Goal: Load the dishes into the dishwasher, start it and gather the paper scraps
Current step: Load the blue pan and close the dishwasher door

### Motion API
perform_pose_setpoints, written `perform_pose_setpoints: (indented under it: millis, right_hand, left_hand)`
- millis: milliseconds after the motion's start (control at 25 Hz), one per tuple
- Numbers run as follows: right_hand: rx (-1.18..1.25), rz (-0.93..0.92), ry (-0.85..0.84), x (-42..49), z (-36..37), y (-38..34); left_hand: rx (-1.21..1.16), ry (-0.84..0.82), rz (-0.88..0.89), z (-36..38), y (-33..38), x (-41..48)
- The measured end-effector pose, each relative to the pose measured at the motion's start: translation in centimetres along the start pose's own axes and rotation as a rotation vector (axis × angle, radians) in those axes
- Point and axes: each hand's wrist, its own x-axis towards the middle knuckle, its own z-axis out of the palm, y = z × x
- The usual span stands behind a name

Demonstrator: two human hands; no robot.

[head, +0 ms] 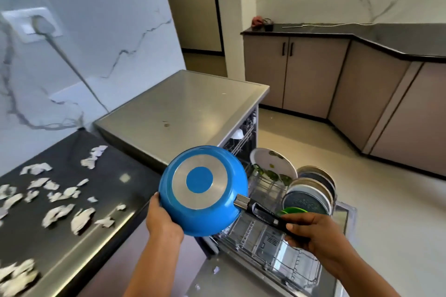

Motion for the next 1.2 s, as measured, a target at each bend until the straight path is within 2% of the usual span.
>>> perform_pose_setpoints:
  millis: [160, 320, 560, 760, 960, 1120, 1200]
  right_hand:
    - [0.038, 0.038, 0.103, 0.9, -4.7, 0.8]
    - [0.088, 0.104, 0.192, 2.6, -5.5, 2.3]
    - [0.077, 0.192, 0.371, 8.9, -4.5, 2.8]
    - [-0.004, 0.209, 0.507, 16.7, -4.1, 3.5]
    - [-0.081, 0.327, 0.497, 23.8, -5.5, 7.4]
    - [-0.332, 0.379, 0.38, 28.4, -7.9, 11.0]
    - [-0.486, 0.373, 0.285, 30.4, -8.9, 12.4]
  left_hand:
    - [0.096, 0.002, -0.075, 2.9, -5.0, 0.7]
    - [0.174, 0.101, -0.108, 4.9, -8.3, 3.8]
    - [0.293, 0.139, -0.235, 8.6, -12.9, 12.9]
    - [0.26, 0.174, -0.327, 8.0, -18.5, 23.9]
    - [0.373, 0.318, -0.327, 9.9, -21.0, 28.1]
    - [0.446, 0.453, -0.271, 10.3, -24.1, 31.3]
    - [0.49, 0.429, -0.248, 10.0, -26.3, 33.4]
